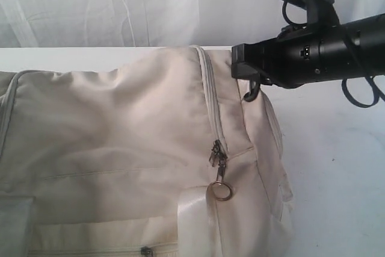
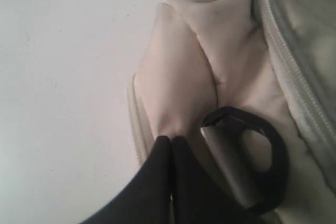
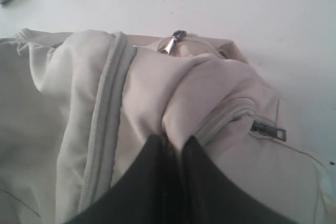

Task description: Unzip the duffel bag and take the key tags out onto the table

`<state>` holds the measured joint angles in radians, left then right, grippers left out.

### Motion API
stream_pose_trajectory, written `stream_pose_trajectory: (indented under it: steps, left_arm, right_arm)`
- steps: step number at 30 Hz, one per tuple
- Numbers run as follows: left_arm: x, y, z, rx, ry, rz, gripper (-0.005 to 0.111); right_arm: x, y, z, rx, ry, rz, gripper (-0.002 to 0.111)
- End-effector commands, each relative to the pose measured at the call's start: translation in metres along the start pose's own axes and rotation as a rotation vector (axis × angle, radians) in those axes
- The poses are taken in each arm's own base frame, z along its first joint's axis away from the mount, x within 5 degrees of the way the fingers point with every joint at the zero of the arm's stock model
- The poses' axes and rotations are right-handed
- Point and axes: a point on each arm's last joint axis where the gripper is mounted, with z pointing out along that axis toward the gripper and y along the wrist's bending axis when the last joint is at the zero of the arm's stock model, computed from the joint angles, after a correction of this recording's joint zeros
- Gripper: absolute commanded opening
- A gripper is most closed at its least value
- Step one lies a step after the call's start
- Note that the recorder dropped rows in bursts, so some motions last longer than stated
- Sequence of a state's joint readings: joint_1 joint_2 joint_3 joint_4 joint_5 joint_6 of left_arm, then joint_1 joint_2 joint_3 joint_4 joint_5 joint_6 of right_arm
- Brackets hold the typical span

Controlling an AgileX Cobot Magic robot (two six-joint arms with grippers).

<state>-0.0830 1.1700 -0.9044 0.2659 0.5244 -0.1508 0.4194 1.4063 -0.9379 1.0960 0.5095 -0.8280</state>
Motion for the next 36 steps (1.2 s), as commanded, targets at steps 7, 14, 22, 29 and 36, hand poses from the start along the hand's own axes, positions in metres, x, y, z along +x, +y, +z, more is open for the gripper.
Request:
stream_pose_trajectory:
  steps: [7, 14, 22, 29, 36]
  left_arm:
    - [0.008, 0.011, -0.023, -0.100, -0.020, 0.038, 0.000]
    - [0.012, 0.020, -0.032, -0.193, -0.008, 0.044, 0.000]
    - [0.016, 0.026, -0.034, -0.261, 0.039, 0.047, 0.000]
    - [0.018, 0.028, -0.036, -0.286, 0.037, -0.032, 0.000]
    - [0.013, 0.020, -0.045, -0.183, -0.072, -0.098, 0.000]
  right_arm:
    - [-0.011, -0.033, -0.042, 0.171, -0.033, 0.028, 0.000]
    - [-0.011, -0.048, -0.051, 0.218, -0.037, 0.046, 0.000]
    - [-0.013, -0.058, -0.056, 0.251, -0.057, 0.067, 0.000]
    - [-0.012, -0.064, -0.058, 0.263, -0.059, 0.089, 0.001]
    - [-0.010, -0.059, -0.057, 0.220, -0.025, 0.101, 0.038]
